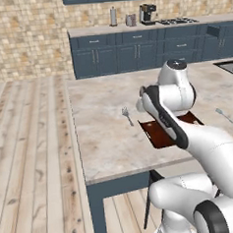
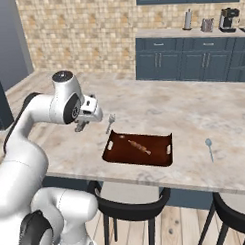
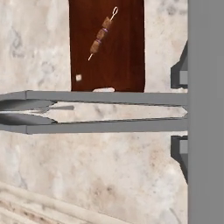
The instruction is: Take the tongs from the drawer on the right and place them on the dining counter next to the tray containing the kebab skewer.
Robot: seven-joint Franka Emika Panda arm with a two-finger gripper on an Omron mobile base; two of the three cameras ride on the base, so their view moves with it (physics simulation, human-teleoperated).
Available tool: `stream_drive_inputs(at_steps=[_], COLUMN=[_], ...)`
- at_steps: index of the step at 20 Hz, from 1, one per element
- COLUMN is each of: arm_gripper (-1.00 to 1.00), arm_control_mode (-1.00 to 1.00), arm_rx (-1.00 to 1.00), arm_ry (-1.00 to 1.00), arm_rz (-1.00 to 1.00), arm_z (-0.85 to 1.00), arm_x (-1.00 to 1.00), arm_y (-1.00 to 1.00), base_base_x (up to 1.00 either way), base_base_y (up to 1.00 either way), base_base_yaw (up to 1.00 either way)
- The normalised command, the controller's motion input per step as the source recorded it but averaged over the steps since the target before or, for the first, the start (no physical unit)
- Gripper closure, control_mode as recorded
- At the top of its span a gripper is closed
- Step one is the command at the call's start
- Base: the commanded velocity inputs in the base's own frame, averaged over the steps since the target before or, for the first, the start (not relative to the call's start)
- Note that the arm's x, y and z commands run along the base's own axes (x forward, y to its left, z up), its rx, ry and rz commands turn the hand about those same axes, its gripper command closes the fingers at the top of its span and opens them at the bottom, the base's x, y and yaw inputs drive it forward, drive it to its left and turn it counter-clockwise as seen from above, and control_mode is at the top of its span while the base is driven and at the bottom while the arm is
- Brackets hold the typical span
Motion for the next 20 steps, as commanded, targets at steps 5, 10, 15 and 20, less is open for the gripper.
stream_drive_inputs(at_steps=[5,10,15,20], arm_gripper=[1.00,1.00,1.00,1.00], arm_control_mode=[-1.00,-1.00,-1.00,-1.00], arm_rx=[-0.02,0.00,0.00,-0.02], arm_ry=[0.14,0.13,0.03,-0.05], arm_rz=[-0.01,0.00,0.00,0.00], arm_z=[-0.34,-0.42,-0.62,-0.64], arm_x=[0.48,0.26,0.15,0.07], arm_y=[0.06,0.01,0.00,0.01], base_base_x=[0.00,0.00,0.00,0.00], base_base_y=[0.00,0.00,0.00,0.00], base_base_yaw=[0.00,0.00,0.00,0.00])
